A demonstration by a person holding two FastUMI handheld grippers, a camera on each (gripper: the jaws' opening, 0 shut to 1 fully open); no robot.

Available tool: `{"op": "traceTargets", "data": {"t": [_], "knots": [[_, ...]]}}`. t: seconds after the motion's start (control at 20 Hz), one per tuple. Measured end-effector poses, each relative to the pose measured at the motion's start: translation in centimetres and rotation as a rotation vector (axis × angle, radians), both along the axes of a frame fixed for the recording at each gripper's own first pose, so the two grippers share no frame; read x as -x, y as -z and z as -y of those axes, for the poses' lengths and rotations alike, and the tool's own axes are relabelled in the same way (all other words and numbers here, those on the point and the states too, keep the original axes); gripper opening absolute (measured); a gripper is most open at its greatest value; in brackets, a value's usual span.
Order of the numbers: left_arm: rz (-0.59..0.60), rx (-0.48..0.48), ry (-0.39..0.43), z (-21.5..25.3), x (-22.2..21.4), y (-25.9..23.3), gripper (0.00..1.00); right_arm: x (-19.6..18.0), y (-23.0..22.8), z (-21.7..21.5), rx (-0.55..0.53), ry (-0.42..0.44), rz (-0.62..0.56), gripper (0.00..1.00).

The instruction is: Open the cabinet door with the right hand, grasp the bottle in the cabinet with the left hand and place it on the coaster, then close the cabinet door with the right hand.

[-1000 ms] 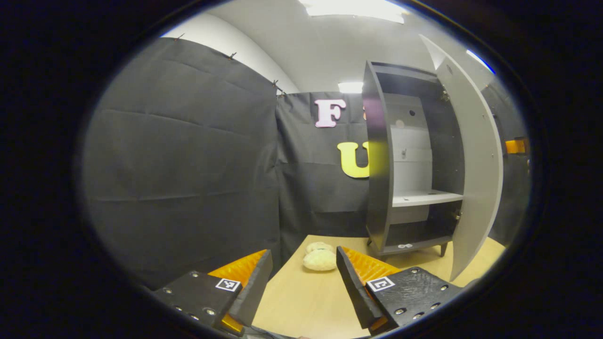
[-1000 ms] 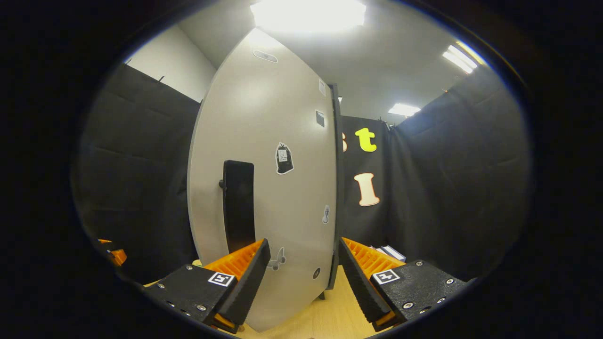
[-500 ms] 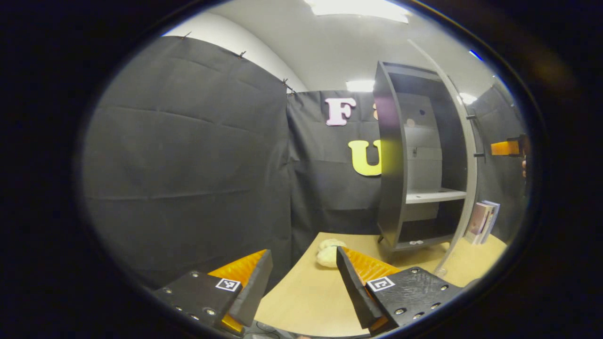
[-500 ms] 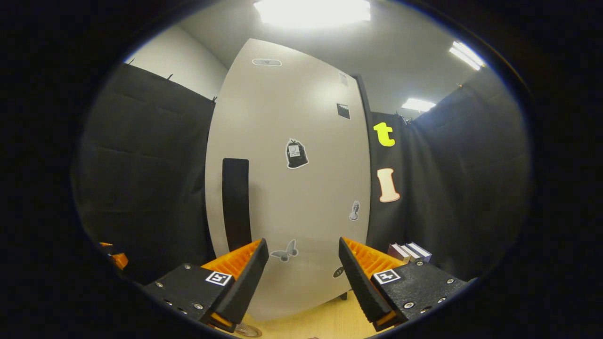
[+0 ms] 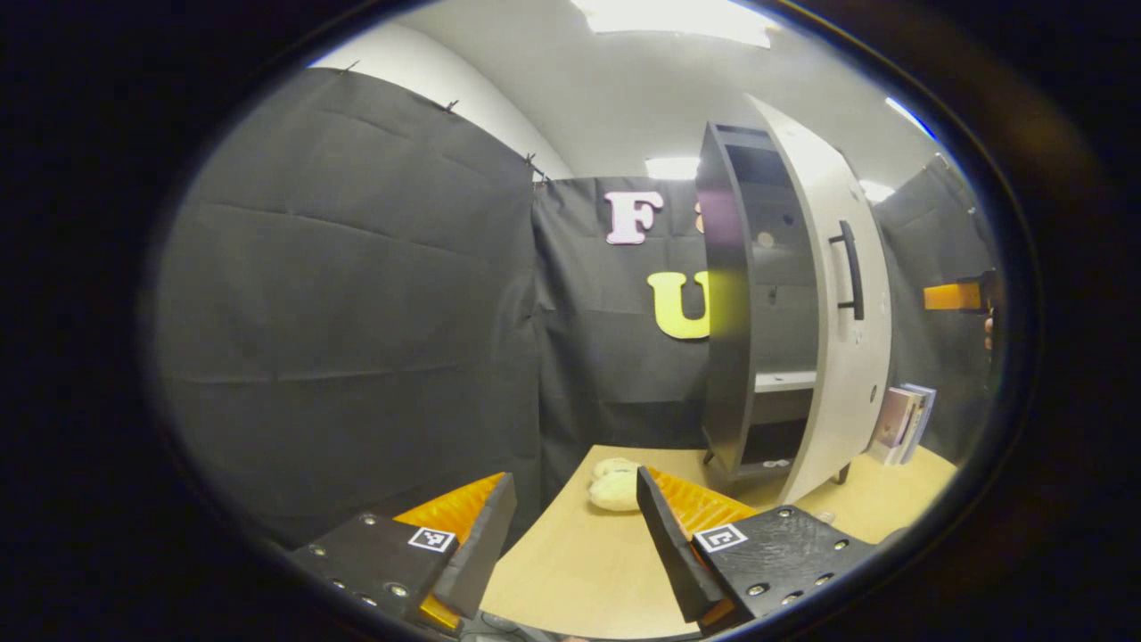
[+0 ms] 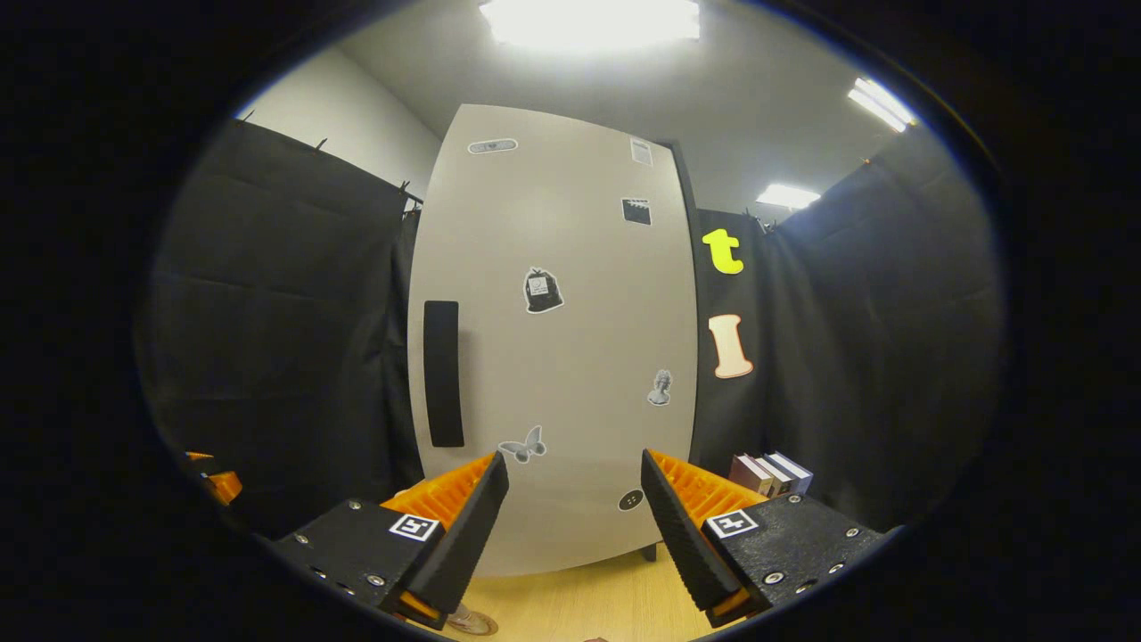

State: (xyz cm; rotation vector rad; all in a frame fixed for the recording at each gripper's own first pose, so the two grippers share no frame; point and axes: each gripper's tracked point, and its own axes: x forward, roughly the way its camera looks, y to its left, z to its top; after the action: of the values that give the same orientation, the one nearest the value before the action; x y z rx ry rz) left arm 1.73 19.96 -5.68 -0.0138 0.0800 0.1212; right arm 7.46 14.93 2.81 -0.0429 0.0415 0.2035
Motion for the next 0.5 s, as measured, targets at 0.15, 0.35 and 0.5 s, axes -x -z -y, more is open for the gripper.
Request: {"op": "traceTargets", "data": {"t": [0.15, 0.35, 0.5], "knots": [[0.010, 0.008, 0.043, 1.7, -0.6, -0.9, 0.82, 1.3, -0.4, 1.2, 0.006, 0.015, 0.022, 0.93], [0.034, 0.001, 0.085, 5.6, -1.3, -2.6, 0.85, 2.7, -0.8, 4.3, 0.018, 0.035, 0.051, 0.93], [0.034, 0.012, 0.113, 9.3, -1.4, -3.4, 0.77, 3.3, -1.0, 6.8, 0.018, 0.034, 0.059, 0.93]]}}
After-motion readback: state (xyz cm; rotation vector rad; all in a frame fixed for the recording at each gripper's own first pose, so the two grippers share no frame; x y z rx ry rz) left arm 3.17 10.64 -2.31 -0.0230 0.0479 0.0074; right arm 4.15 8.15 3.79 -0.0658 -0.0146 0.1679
